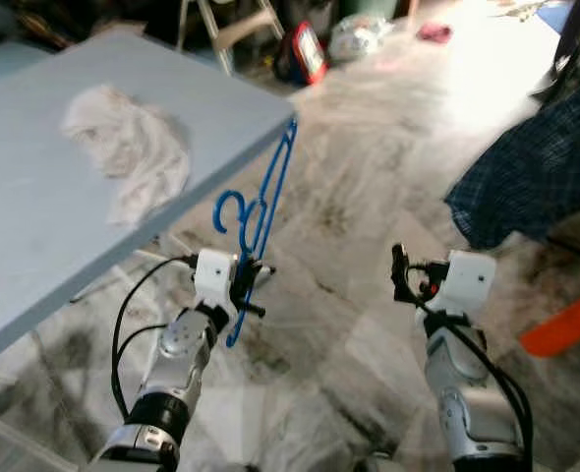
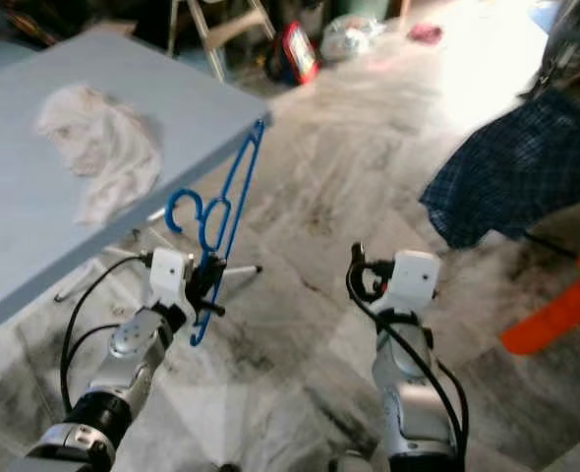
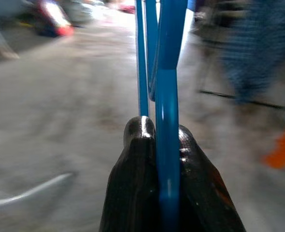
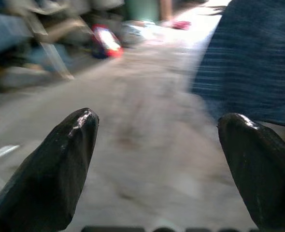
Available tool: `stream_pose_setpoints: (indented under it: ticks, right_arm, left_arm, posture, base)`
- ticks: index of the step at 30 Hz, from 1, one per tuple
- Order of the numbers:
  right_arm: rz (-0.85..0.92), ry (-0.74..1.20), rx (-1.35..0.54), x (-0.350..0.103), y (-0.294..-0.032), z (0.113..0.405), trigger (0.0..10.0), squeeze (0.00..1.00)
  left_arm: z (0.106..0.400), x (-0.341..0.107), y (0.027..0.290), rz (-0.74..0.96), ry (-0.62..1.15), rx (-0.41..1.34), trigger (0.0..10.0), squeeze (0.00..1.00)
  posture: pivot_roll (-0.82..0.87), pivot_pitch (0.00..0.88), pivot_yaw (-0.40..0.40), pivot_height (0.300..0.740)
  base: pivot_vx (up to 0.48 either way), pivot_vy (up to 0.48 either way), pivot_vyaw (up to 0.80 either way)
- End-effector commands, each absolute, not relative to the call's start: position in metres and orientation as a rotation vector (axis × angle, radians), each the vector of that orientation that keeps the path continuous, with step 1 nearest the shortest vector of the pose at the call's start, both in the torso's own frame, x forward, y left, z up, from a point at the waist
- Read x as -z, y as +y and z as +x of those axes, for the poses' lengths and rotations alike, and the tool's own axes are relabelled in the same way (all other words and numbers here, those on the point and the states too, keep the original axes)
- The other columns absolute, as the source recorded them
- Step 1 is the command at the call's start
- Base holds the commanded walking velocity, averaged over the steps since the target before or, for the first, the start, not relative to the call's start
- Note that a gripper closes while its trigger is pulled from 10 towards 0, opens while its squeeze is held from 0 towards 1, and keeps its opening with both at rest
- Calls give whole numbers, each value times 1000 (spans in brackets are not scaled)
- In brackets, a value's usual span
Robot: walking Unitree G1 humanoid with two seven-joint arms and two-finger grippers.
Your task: Hang hanger
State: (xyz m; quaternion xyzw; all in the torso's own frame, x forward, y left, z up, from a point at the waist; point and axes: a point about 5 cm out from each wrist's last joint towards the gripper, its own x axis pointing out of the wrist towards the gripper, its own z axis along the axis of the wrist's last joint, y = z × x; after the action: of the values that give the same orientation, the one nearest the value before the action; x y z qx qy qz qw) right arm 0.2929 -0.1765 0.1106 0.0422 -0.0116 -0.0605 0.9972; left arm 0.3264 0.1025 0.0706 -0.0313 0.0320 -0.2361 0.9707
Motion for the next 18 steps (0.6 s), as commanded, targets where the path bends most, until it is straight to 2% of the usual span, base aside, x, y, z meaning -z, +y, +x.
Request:
stream_pose_setpoints:
  ticks: [1, 3, 16, 18]
  right_arm:
    - [91, -24, 115, -111, -174, 293, 10000, 0]
    - [90, -21, 114, -110, -174, 293, 10000, 0]
    - [30, 23, 48, -105, -173, 289, 10000, 0]
    - [31, 29, 41, -104, -174, 288, 10000, 0]
  left_arm:
    - [323, -67, 104, -43, 75, 494, 10000, 0]
    - [323, -66, 103, -42, 78, 494, 10000, 0]
    - [313, -53, 97, -75, 104, 447, 10000, 0]
    - [312, -51, 97, -73, 110, 433, 10000, 0]
  posture:
    - [-10, 167, 72, 740]
    - [-11, 168, 69, 740]
    - [-15, 161, -26, 740]
    - [-14, 156, -43, 740]
  base:
    - [315, 0, -506]
    - [311, 0, -494]
    - [300, 0, 0]
    - [0, 0, 0]
